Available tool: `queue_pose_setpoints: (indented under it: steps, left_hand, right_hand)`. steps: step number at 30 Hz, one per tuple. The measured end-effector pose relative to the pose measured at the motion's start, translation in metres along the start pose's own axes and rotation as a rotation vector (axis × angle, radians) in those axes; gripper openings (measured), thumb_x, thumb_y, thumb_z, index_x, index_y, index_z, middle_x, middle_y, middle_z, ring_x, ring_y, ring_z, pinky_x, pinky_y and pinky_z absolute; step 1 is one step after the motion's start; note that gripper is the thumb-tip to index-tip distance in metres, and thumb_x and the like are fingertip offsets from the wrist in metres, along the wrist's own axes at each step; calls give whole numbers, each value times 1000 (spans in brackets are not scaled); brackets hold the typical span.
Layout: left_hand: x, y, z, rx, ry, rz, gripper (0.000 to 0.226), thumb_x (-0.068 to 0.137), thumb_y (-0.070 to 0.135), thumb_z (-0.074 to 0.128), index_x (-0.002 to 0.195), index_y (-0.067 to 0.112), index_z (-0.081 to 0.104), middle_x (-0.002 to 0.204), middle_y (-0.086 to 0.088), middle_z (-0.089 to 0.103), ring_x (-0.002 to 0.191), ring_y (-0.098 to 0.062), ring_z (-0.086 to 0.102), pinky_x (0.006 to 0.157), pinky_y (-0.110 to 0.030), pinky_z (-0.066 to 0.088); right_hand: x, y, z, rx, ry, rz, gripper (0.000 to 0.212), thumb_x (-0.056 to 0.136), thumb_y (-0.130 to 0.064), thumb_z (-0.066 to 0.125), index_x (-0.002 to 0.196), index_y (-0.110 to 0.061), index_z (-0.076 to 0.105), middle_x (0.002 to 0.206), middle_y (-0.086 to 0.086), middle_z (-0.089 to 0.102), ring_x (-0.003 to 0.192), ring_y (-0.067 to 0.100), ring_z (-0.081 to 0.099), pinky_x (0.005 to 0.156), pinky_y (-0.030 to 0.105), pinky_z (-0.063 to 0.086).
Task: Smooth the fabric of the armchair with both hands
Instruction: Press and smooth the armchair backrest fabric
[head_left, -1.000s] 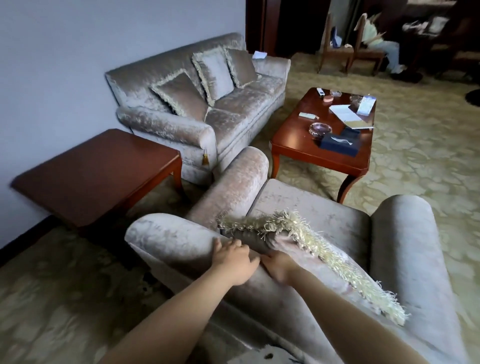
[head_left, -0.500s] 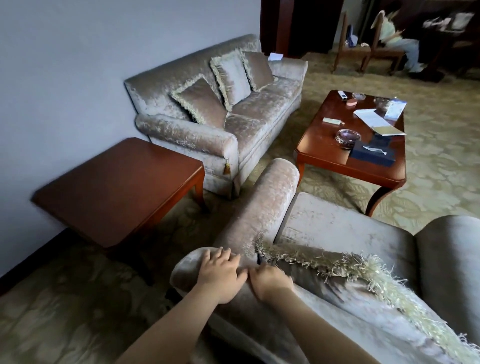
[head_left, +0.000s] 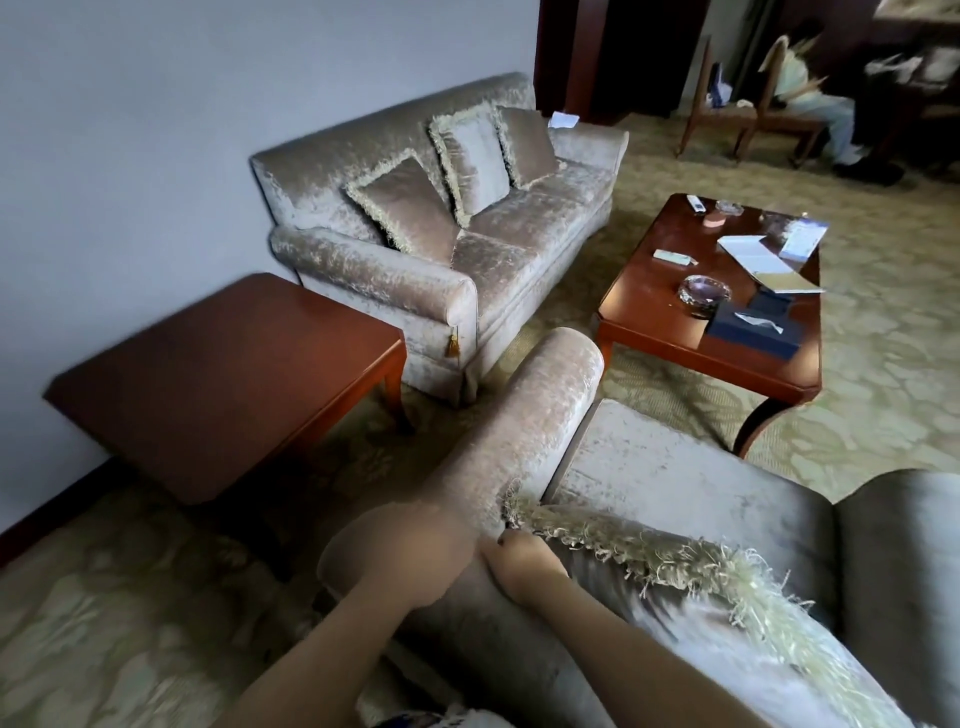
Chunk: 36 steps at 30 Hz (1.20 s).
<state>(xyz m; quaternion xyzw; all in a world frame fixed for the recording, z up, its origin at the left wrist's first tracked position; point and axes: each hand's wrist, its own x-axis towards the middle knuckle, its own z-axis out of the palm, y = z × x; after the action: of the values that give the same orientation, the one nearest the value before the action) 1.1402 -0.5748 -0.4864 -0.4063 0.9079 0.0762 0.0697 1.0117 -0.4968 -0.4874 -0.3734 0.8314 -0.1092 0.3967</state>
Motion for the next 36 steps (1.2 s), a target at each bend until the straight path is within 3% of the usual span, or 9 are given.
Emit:
queue_pose_setpoints:
  steps: [5,10,13,18,25,32,36]
  left_hand:
    - [-14,-3,6,-16,-19,-4,64,89,60,28,137,22,43,147,2,39,138,-19,26,112,-40,12]
    - [-14,-8,6,-16,11,4,62,88,60,29,134,23,46,145,2,41,136,-18,28,110,-40,14]
    - [-17,-9,13,0,31,9,62,86,60,30,132,23,49,142,3,45,134,-18,32,109,-39,16]
    - [-10,-8,13,-11,96,-1,60,83,61,30,123,25,56,134,5,51,128,-16,38,106,-39,20]
    - [-15,-6,10,23,77,22,59,87,58,26,129,25,49,140,3,47,132,-19,34,107,-41,17]
    - [-28,-22,11,32,44,59,63,89,60,27,140,25,39,148,1,39,137,-20,28,111,-40,14]
    - [-19,-25,8,17,27,66,62,90,60,25,141,27,37,150,2,35,139,-19,25,113,-41,10]
  right_hand:
    - [-7,4,11,-7,15,0,50,96,-43,34,120,-7,58,131,21,56,123,33,52,97,35,41]
    - [-4,4,15,43,56,27,45,95,-44,38,114,-10,61,122,17,62,114,31,58,88,34,45]
    - [-2,8,22,67,23,7,43,98,-38,33,115,-7,58,125,22,58,117,35,55,93,37,44]
    - [3,8,13,37,17,15,50,93,-45,36,110,-6,62,122,19,62,114,32,57,91,35,44]
    - [-8,17,6,26,55,23,46,94,-43,39,111,-7,62,123,20,62,115,32,57,91,34,44]
    - [-37,32,14,26,146,77,54,89,-55,40,132,-24,54,133,15,59,122,31,54,95,33,43]
    - [-52,40,15,-6,190,115,55,89,-56,35,132,-26,53,133,16,58,121,33,55,96,36,43]
